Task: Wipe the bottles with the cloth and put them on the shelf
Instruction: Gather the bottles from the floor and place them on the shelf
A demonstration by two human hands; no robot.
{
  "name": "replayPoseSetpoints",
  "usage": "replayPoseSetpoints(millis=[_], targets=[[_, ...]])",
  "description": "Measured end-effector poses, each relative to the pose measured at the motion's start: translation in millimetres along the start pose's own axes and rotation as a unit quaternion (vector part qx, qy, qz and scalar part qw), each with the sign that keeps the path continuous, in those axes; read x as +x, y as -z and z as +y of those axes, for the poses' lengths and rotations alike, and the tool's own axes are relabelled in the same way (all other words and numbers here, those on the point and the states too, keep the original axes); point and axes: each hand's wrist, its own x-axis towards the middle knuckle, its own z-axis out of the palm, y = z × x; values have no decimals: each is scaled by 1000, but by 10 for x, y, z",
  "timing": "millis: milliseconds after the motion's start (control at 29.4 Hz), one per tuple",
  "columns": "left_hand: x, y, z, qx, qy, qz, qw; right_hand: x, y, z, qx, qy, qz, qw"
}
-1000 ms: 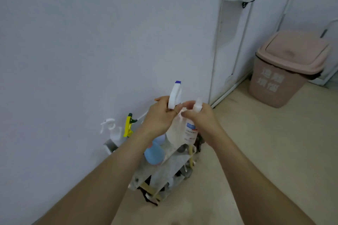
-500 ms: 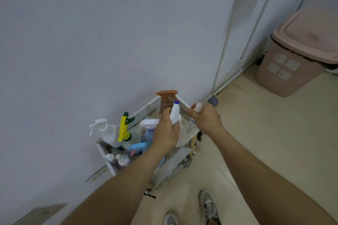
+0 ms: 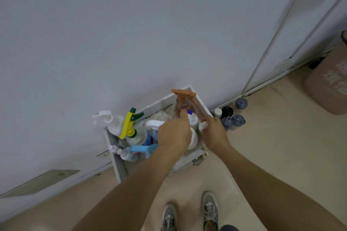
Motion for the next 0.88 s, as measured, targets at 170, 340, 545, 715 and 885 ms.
replayPoseSetpoints(millis=[170, 340, 545, 715, 885], targets=[[-24, 6, -80, 32, -34, 0, 999, 107, 23, -21, -34, 18, -9, 999], [-36, 37, -52, 34, -55, 7, 998, 88, 129, -57, -18, 38, -33, 999], [-84, 243, -101, -10, -52, 35, 998, 28, 388, -241, 34, 79, 19, 996], [-188, 576, -248, -43, -67, 80, 994, -133, 534, -512, 85, 100, 79, 988], [-362, 755, -698, -123, -37, 164, 978, -292, 574, -880, 83, 151, 134, 976]])
